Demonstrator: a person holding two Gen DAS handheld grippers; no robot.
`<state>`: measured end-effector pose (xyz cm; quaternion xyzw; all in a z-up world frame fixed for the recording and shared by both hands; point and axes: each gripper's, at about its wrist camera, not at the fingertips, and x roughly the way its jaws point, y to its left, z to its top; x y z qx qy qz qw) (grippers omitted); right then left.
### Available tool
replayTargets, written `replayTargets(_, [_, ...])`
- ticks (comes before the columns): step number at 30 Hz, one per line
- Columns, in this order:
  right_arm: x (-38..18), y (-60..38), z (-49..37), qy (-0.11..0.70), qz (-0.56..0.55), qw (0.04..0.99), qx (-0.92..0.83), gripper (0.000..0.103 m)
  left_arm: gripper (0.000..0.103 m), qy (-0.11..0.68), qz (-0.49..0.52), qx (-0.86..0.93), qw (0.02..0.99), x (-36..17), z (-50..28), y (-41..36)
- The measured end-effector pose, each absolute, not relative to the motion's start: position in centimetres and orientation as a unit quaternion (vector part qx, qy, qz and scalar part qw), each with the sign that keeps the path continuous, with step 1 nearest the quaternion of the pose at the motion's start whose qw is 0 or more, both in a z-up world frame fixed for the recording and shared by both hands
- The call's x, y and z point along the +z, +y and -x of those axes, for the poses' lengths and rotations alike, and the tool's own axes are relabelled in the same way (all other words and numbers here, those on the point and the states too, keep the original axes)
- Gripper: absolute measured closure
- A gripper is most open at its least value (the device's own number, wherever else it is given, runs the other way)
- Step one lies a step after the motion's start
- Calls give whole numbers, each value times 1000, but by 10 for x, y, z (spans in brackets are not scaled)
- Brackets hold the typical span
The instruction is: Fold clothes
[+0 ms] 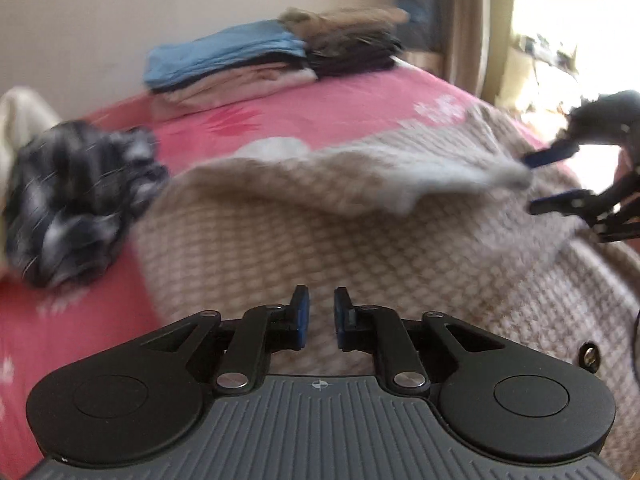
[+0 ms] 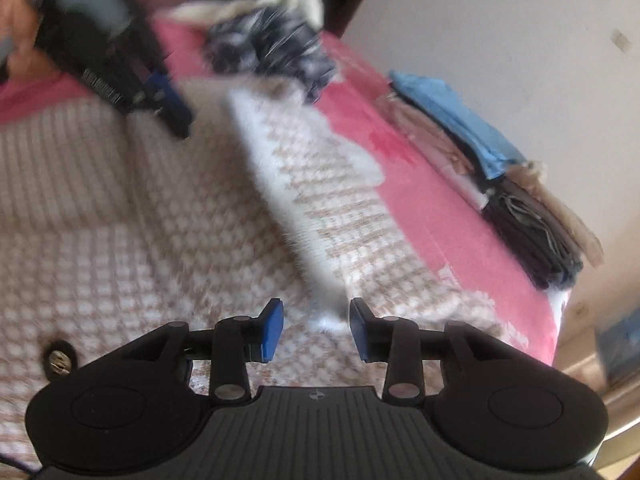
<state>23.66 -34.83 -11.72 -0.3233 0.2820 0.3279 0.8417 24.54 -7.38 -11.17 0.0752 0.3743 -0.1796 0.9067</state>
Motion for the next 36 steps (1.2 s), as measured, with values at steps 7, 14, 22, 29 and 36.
replayTargets(7, [-55, -390, -258, 268, 134, 900, 317, 61, 79, 325, 68, -153, 931, -75, -266, -53])
replayTargets(14, [-92, -333, -292, 303, 144, 877, 343, 65, 77, 364, -28, -199, 910, -103, -286, -129])
replayTargets(22, [-126, -336, -285, 340, 177, 863, 329, 64, 76, 372, -4, -171, 912, -123, -282, -123])
replayTargets(29, [-103, -428, -332, 402, -120, 879, 225, 62, 49, 396, 142, -112, 900, -117, -312, -83])
replayTargets(36, [-145, -457, -369, 469, -305, 800, 215, 61, 49, 412, 170, -124, 887, -130, -330, -80])
